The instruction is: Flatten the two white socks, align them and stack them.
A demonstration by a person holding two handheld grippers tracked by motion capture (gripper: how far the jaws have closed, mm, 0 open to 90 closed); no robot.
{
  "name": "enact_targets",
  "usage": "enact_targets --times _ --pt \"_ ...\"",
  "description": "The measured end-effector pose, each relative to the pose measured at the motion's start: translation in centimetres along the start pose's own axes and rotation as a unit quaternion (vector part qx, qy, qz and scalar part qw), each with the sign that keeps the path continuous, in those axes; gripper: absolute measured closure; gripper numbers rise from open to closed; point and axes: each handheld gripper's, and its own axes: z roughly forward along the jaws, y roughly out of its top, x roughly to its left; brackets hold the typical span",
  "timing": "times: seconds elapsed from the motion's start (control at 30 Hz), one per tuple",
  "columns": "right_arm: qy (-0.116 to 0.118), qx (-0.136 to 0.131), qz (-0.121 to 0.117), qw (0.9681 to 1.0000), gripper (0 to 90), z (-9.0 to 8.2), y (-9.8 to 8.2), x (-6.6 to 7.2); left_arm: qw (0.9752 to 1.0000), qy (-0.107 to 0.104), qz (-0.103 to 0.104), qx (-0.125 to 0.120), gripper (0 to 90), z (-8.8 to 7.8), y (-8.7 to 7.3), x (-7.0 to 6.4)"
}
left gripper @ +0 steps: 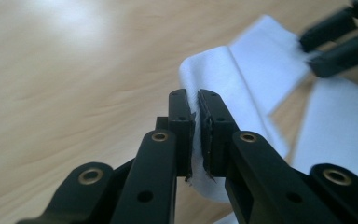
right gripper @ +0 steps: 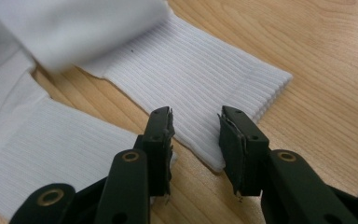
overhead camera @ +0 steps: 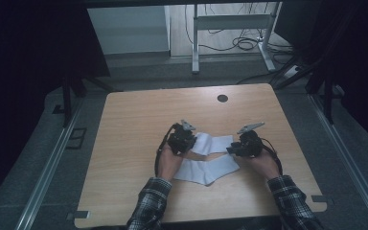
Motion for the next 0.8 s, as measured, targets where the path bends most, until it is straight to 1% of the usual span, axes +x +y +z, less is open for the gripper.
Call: enact_targets --times 0.1,0.17,0.23,0.33,0.37,0.4,0.43,0.47,0.53,0.6,0.67,0.73,0.8 --pt "-0.002 0.0 -0.001 1.0 61.6 0.0 0.0 0.0 0.9995 0.022 -0.023 -0.001 82.5 -1.3 -0.9 2.1" --pt "-0.004 -0.002 -0.003 1.0 61.0 0.1 0.1 0.0 0.9987 0.033 -0.037 0.006 81.8 -1.8 -1.9 3.4" --pt "-0.006 -0.002 -0.004 1.0 60.0 0.1 0.1 0.0 0.9978 0.046 -0.046 0.014 81.1 -2.0 -2.9 4.3" --pt "-0.009 -0.003 -0.002 1.0 59.2 0.2 0.2 0.1 0.9959 0.063 -0.057 0.031 78.4 -1.5 -4.5 5.4" --pt "-0.01 -0.004 -0.002 0.9999 59.2 0.2 0.2 0.1 0.9954 0.066 -0.06 0.037 76.2 -1.2 -4.9 5.7" --pt "-0.012 -0.004 -0.003 0.9999 59.1 0.2 0.2 0.1 0.9949 0.07 -0.062 0.038 71.9 -1.0 -5.3 5.9" --pt "-0.016 -0.007 -0.005 0.9998 58.7 0.1 0.3 0.1 0.9941 0.079 -0.065 0.037 65.8 -1.0 -5.6 6.1" --pt "-0.018 -0.01 -0.005 0.9998 58.3 0.0 0.3 0.1 0.9936 0.083 -0.07 0.032 62.8 -1.1 -5.8 6.3" --pt "-0.023 -0.024 0.001 0.9995 58.4 -0.5 0.5 -0.1 0.9939 0.074 -0.08 0.019 58.1 -1.4 -6.0 6.7" --pt "-0.031 -0.036 0.009 0.9988 59.1 -1.1 0.7 -0.4 0.9943 0.069 -0.081 0.009 55.3 -1.7 -6.1 6.8" --pt "-0.041 -0.043 0.018 0.9981 61.4 -1.5 0.8 -0.8 0.9949 0.057 -0.084 0.0 54.4 -1.8 -6.1 6.8" --pt "-0.046 -0.045 0.025 0.9976 63.4 -1.7 0.8 -1.0 0.995 0.048 -0.087 -0.01 53.7 -1.8 -6.2 6.7" --pt "-0.047 -0.043 0.026 0.9976 63.8 -1.4 0.9 -1.1 0.9954 0.038 -0.086 -0.017 52.8 -1.5 -6.2 6.6"
